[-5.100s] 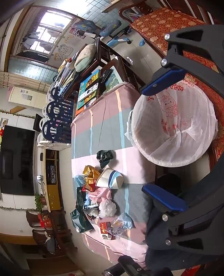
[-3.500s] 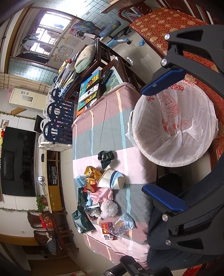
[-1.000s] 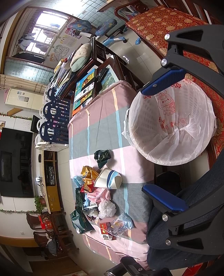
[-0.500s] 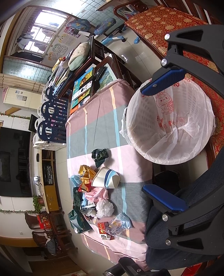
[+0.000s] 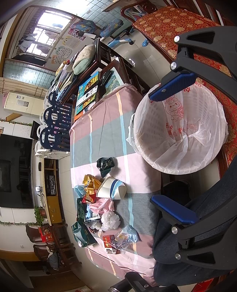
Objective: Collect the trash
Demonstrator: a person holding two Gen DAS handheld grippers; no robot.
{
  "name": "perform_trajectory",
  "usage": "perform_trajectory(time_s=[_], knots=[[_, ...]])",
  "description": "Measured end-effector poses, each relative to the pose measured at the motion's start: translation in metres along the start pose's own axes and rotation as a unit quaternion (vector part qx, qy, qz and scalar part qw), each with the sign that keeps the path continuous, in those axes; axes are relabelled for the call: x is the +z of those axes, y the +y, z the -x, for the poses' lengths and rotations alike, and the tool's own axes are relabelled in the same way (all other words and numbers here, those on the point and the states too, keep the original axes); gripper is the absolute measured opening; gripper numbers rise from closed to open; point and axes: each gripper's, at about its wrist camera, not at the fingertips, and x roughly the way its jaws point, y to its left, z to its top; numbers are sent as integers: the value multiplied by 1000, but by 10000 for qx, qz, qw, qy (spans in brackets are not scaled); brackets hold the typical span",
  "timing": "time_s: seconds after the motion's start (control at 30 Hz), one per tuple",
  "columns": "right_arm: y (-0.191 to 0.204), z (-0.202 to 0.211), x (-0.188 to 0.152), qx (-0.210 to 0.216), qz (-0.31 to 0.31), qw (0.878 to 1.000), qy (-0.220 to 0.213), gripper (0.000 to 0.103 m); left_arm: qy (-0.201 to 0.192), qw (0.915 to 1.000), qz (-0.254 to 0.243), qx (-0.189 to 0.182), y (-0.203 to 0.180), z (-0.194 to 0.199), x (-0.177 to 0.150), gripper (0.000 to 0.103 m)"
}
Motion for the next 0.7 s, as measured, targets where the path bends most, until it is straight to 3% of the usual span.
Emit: perform_trajectory(time_s=[0.7], knots=[[4,-4,-3,8,87,9999,58,100,25,10000,22,-4,2,-4,-8,101]])
